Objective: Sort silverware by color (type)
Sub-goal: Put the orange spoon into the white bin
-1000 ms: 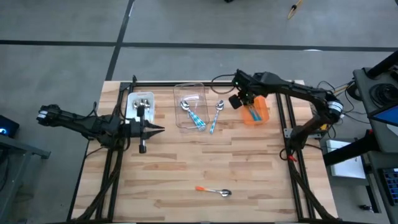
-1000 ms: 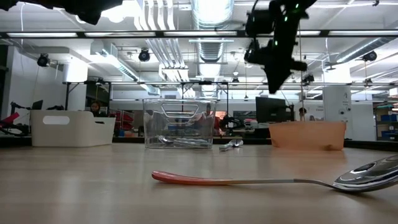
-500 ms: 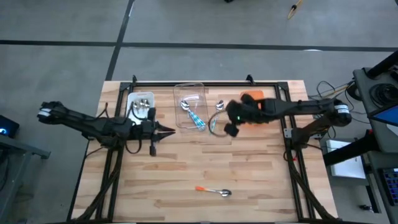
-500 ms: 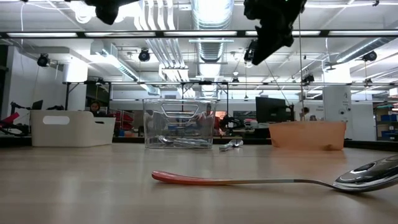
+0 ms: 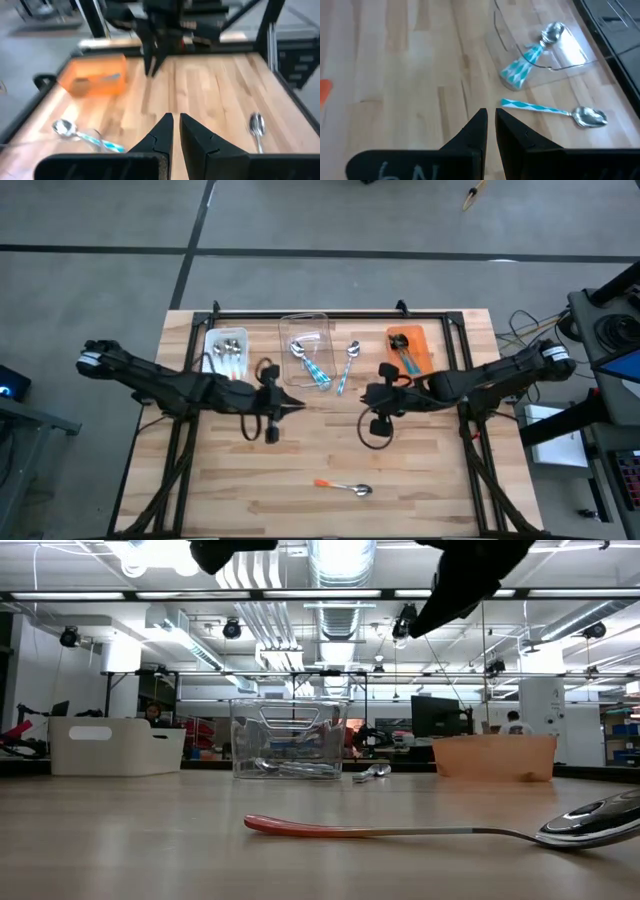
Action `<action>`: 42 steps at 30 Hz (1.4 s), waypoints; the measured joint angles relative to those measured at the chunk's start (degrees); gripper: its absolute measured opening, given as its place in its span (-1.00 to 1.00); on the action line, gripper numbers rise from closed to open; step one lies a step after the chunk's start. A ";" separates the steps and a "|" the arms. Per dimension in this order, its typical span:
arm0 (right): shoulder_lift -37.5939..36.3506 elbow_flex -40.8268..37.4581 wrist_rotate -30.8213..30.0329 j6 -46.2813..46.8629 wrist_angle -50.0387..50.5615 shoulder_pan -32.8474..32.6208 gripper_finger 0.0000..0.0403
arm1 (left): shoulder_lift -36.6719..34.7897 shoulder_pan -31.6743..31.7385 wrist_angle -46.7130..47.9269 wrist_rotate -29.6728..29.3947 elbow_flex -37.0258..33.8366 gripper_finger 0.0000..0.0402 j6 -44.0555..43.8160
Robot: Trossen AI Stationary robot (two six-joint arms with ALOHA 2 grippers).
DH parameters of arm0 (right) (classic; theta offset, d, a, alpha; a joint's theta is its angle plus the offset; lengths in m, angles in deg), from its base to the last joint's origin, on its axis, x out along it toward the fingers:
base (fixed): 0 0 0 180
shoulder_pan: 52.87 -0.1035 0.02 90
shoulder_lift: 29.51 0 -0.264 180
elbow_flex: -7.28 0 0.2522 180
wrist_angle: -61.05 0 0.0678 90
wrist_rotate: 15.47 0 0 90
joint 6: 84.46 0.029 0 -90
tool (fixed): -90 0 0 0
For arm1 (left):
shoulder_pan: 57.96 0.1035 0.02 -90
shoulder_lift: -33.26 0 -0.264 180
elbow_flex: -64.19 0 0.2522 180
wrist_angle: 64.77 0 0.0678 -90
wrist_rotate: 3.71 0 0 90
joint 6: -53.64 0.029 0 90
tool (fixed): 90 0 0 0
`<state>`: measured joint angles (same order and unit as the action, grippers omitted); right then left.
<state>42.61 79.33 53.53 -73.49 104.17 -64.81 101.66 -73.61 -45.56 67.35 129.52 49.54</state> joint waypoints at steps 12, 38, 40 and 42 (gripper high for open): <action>-9.11 -10.19 -0.10 -5.97 -17.20 -1.55 -0.86 | 14.02 -6.28 2.55 -0.11 5.29 -0.93 -11.14; -10.51 -11.85 -0.03 -8.95 -25.44 -6.03 -0.86 | 42.94 -12.68 0.44 -6.08 24.63 -0.67 -12.96; -10.62 -11.85 -0.05 -9.29 -25.48 -6.70 -0.86 | 44.17 -12.68 0.62 -6.18 25.56 -0.57 -12.96; -10.64 -11.85 -0.06 -9.28 -25.60 -7.51 -0.86 | 45.50 -12.72 0.48 -6.20 26.52 -0.48 -12.92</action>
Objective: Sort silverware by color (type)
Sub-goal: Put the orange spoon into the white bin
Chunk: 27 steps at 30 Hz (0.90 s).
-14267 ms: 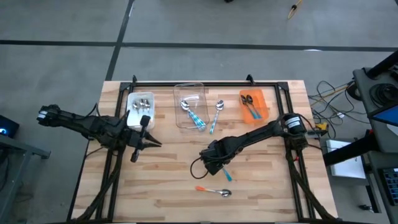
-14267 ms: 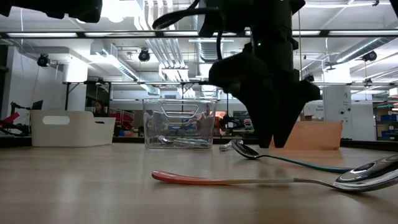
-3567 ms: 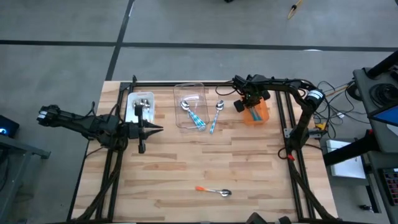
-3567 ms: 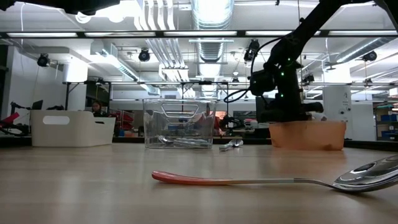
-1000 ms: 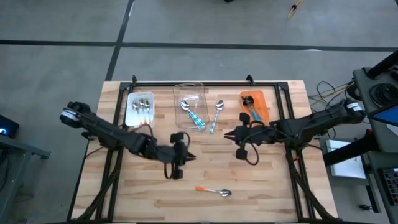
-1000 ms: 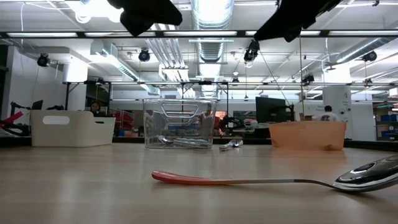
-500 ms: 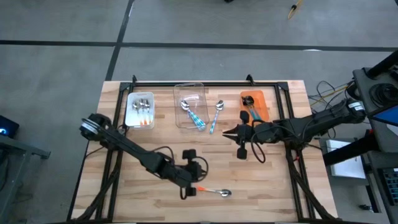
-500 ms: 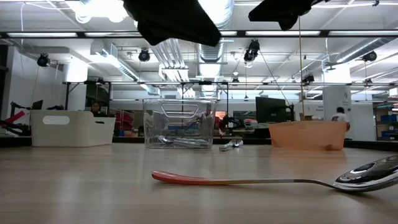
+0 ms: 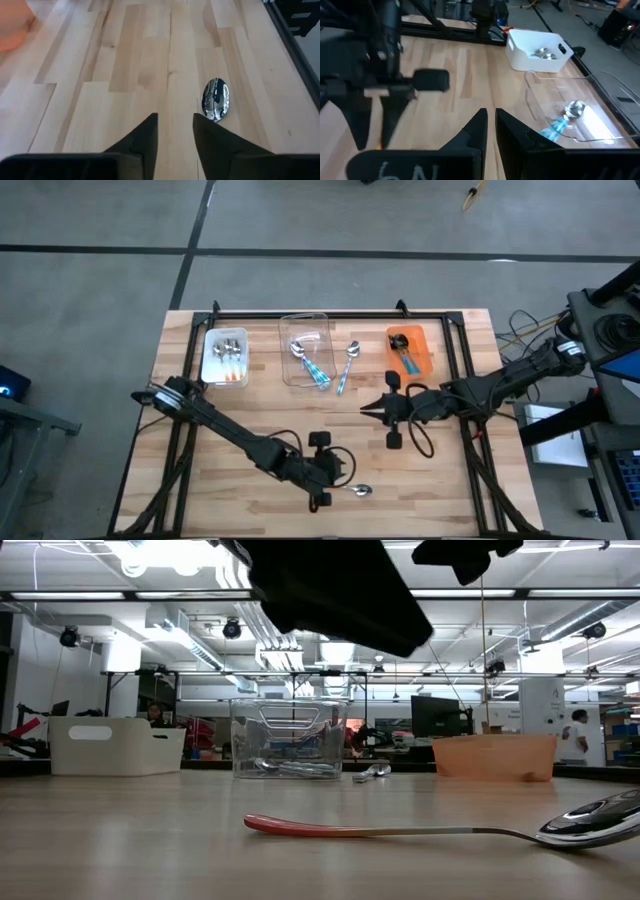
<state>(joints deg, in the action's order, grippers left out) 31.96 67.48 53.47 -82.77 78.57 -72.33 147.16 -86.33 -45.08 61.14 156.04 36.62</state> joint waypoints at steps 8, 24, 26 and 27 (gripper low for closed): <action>0.11 -0.20 -0.05 1.31 -1.41 -4.49 -0.86 | 6.67 -1.36 0.04 -0.73 3.80 -0.27 0.03; 0.78 -1.70 -0.10 3.56 -2.48 -10.72 -0.86 | 15.40 -2.35 -0.30 -0.81 10.18 -0.25 -0.21; 1.04 -1.70 -0.20 3.71 -2.66 -10.72 -0.86 | 15.72 -2.39 -0.53 -0.40 10.18 -0.25 -0.25; 1.23 -1.70 -0.30 3.74 -2.66 -10.72 -0.86 | 15.88 -2.39 -0.52 -0.31 10.09 -0.25 -0.42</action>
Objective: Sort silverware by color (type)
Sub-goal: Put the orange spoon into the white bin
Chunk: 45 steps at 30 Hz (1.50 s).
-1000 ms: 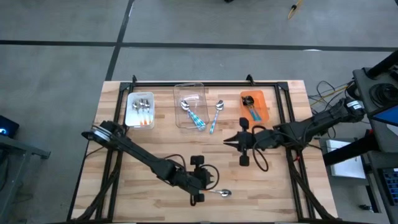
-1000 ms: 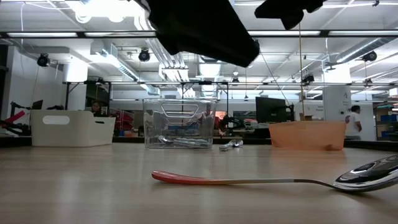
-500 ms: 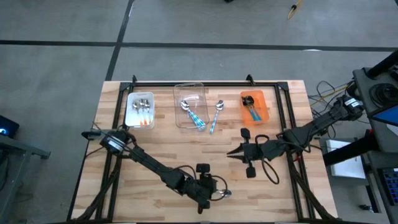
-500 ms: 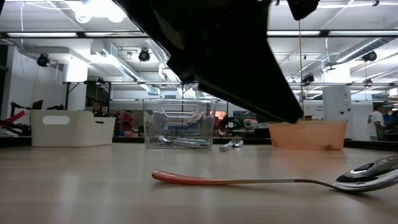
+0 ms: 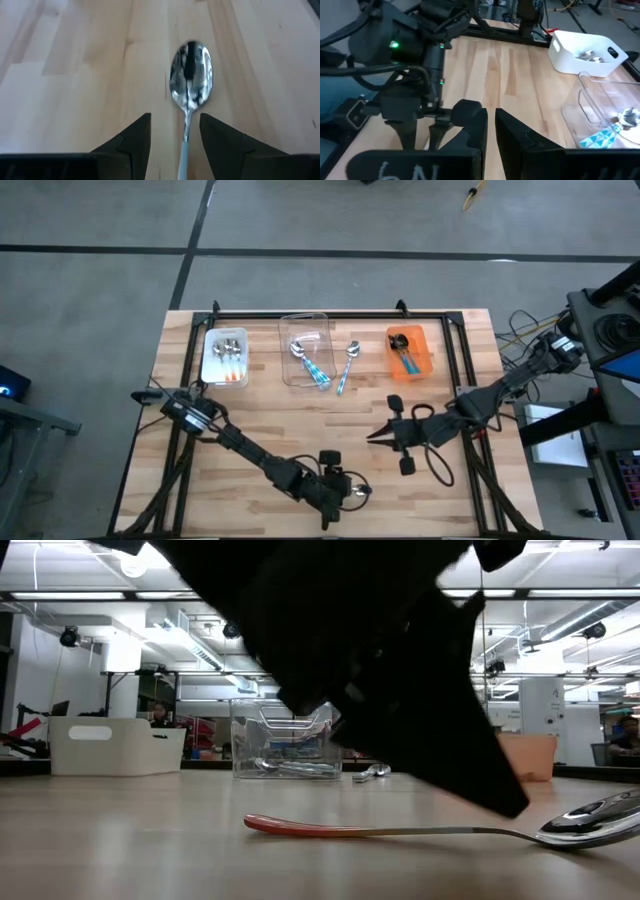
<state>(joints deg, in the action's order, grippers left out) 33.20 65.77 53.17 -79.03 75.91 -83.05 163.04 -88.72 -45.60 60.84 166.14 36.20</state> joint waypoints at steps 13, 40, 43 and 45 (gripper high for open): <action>1.24 0.00 -1.35 0.58 -0.15 0.04 -0.86 | 0.23 -0.17 0.05 0.96 -1.48 -0.25 -2.61; 1.24 0.00 -1.29 0.56 -0.11 0.04 -0.86 | -0.05 -0.09 -3.32 0.65 -4.98 -0.97 -8.07; 1.24 0.00 -1.26 0.54 -0.11 0.04 -0.86 | -0.01 -0.09 -3.34 -0.11 -5.00 -0.99 -9.82; 1.24 0.00 -1.26 0.53 -0.11 0.04 -0.86 | -0.01 -0.09 -3.32 -1.05 -5.03 -0.99 -11.03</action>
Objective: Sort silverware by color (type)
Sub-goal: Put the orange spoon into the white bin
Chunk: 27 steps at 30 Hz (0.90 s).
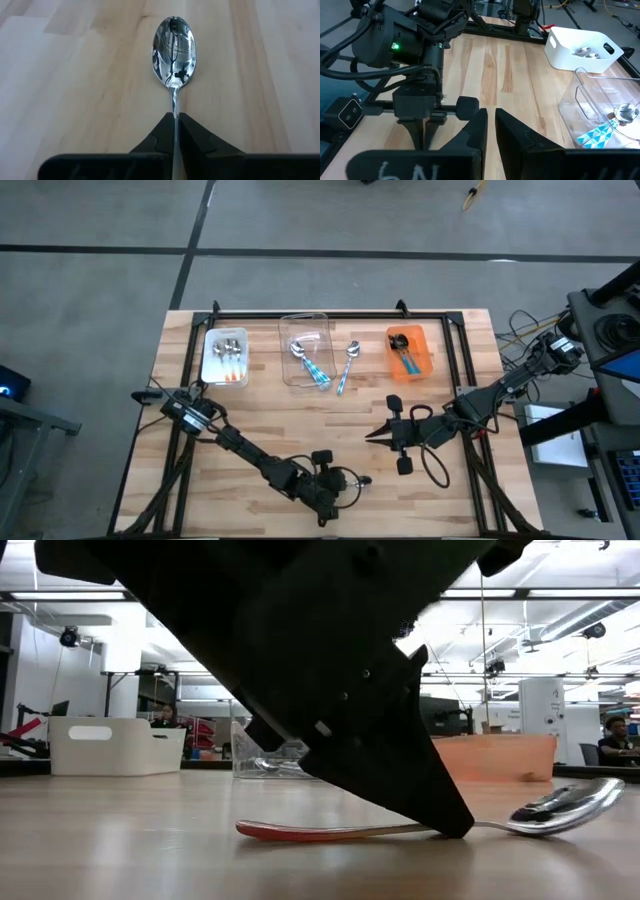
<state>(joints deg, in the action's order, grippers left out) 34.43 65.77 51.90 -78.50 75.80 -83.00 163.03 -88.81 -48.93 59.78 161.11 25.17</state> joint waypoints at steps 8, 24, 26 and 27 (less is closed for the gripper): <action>-0.02 0.00 0.00 0.02 0.04 0.00 -0.86 | -0.59 0.12 0.99 -4.06 -0.17 -1.00 -2.74; -0.19 0.02 0.00 0.90 -0.01 0.02 -0.86 | -10.90 0.26 20.38 -15.38 -0.40 -1.00 -11.65; -0.20 0.02 -0.01 0.90 -0.02 0.02 -0.86 | -12.41 0.24 25.55 -17.22 -0.48 -1.00 -14.30; -0.20 0.01 -0.05 0.90 0.00 0.02 -0.86 | -13.03 0.24 28.16 -18.19 -0.50 -1.00 -15.70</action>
<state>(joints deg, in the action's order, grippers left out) 34.24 65.78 51.85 -77.60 75.81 -82.98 150.01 -88.57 -20.76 41.59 160.61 9.47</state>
